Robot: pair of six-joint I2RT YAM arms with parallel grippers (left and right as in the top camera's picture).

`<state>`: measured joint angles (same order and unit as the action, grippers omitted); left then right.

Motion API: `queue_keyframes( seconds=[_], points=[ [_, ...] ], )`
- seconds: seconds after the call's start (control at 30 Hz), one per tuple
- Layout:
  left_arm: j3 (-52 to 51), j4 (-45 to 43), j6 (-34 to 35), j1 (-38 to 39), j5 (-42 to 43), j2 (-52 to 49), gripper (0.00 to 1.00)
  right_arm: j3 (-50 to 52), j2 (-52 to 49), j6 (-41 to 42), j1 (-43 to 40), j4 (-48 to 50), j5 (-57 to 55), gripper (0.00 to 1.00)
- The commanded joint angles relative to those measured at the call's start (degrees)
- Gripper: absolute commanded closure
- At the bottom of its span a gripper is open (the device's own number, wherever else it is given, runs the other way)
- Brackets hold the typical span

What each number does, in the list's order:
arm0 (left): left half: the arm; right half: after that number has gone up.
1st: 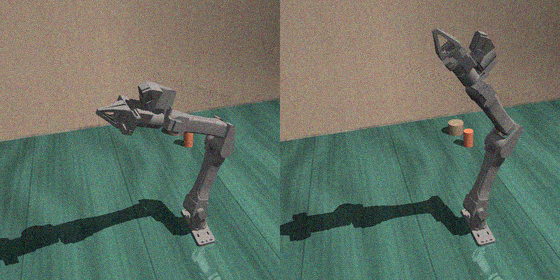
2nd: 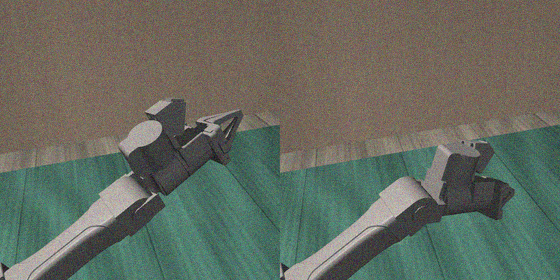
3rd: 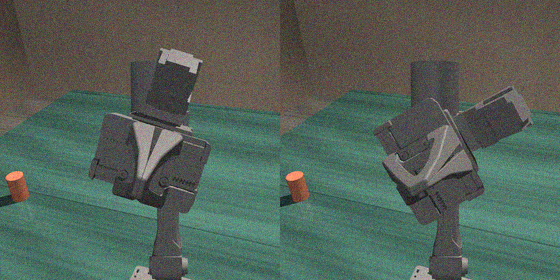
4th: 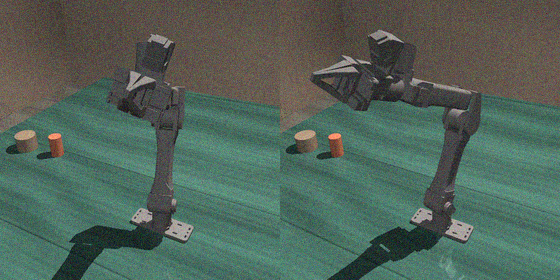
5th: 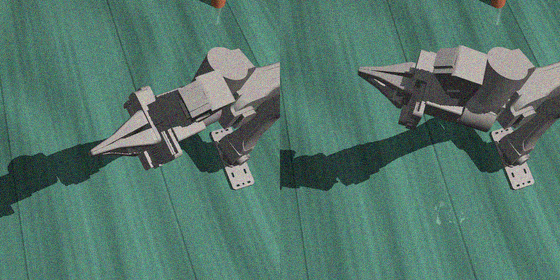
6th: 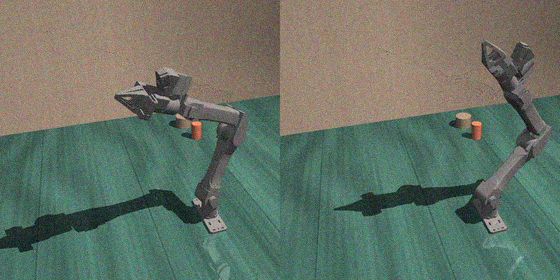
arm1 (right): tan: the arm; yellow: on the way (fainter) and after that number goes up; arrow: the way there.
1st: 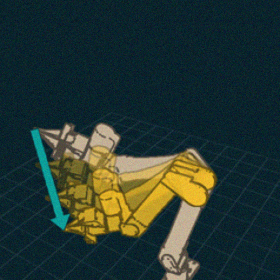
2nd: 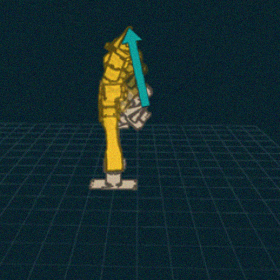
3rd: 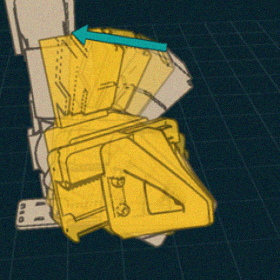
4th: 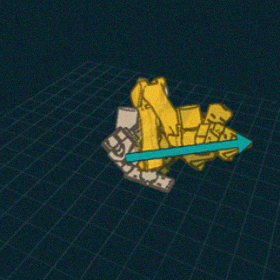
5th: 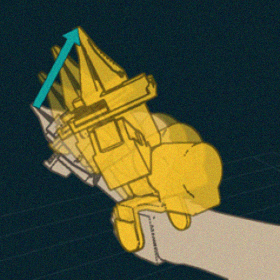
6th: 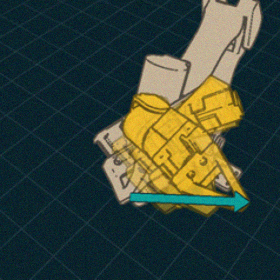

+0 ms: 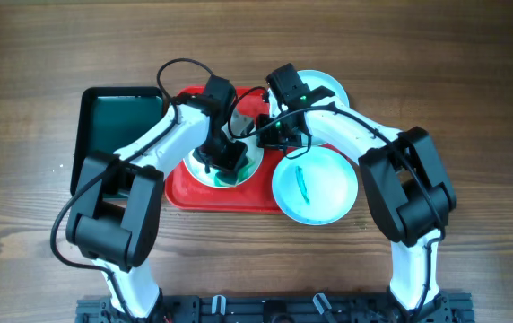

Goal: Clean dirty plates on tray and stack at the side
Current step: 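Scrub the held plate with the sponge using the left gripper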

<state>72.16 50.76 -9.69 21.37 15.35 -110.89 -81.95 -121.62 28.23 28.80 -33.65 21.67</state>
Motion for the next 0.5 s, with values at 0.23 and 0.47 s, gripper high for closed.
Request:
queue_keyframes(
  seconds=[0.23,0.47],
  points=[
    [-0.3,-8.4,23.4,-7.1,-30.4,0.3,0.96,-0.1,-1.3,0.0,-0.3,0.0,-0.6,0.96],
    [-0.3,-22.2,25.3,-7.3,-22.7,0.3,0.96,-0.1,-1.3,-0.2,-0.3,0.0,-0.6,0.96]
  ],
)
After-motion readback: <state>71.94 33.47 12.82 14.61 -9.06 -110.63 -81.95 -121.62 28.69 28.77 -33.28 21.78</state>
